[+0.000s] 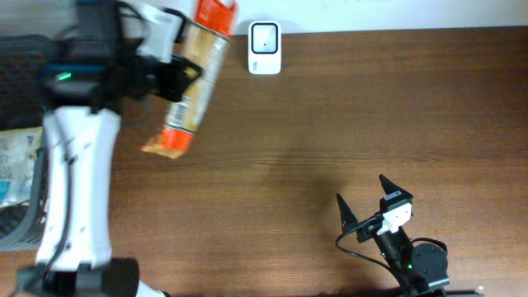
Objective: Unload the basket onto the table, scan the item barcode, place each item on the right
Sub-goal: 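Lift the pasta pack out and place it on the table center with left gripper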
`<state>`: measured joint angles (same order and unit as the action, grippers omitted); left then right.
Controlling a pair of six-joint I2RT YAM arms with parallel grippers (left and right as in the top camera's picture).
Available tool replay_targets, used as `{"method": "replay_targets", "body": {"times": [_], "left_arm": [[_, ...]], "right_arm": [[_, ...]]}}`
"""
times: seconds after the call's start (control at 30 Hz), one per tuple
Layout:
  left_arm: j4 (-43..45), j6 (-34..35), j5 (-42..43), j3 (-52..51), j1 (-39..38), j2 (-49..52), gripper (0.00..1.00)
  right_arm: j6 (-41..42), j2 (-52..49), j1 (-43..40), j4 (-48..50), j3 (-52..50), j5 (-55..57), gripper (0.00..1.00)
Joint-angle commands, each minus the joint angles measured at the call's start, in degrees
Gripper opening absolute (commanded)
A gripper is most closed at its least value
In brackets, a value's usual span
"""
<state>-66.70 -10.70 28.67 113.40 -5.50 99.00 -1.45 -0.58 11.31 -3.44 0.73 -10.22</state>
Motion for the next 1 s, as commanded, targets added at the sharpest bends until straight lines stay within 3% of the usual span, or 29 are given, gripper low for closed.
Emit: {"method": "replay_targets", "body": {"times": [0.0,0.3,0.53,0.7,0.77,0.87,0.93,0.97], "left_arm": [[0.4,-1.2,0.0,-1.4,-4.9,4.3,0.0],[4.2,-1.1,0.0,-8.7,-14.7,20.2,0.0],[9.8,-0.9,-0.1,-8.7,-20.6,32.1,0.01],[12.9,-0.9,-0.3,-8.7,-20.8,32.8,0.22],[13.3,-0.9,-3.0,-8.7,-20.7,32.8,0.43],[13.2,-0.9,-5.6,-8.2,-20.5,32.8,0.6],[11.4,-0.9,-7.2,-5.0,-19.6,32.8,0.82],[10.4,-0.9,-8.0,-3.6,-19.2,32.8,0.88]], "right_arm": [[0.4,0.4,0.3,-0.2,-0.4,-0.1,0.99],[0.4,0.4,0.3,-0.2,-0.4,-0.1,0.99],[0.4,0.4,0.3,-0.2,-0.4,-0.1,0.99],[0.4,0.4,0.3,-0.2,-0.4,-0.1,0.99],[0.4,0.4,0.3,-0.2,-0.4,-0.1,0.99],[0.4,0.4,0.3,-0.2,-0.4,-0.1,0.99],[0.4,0.4,0.3,-0.2,-0.4,-0.1,0.99],[0.4,0.4,0.3,-0.2,-0.4,-0.1,0.99]]}}
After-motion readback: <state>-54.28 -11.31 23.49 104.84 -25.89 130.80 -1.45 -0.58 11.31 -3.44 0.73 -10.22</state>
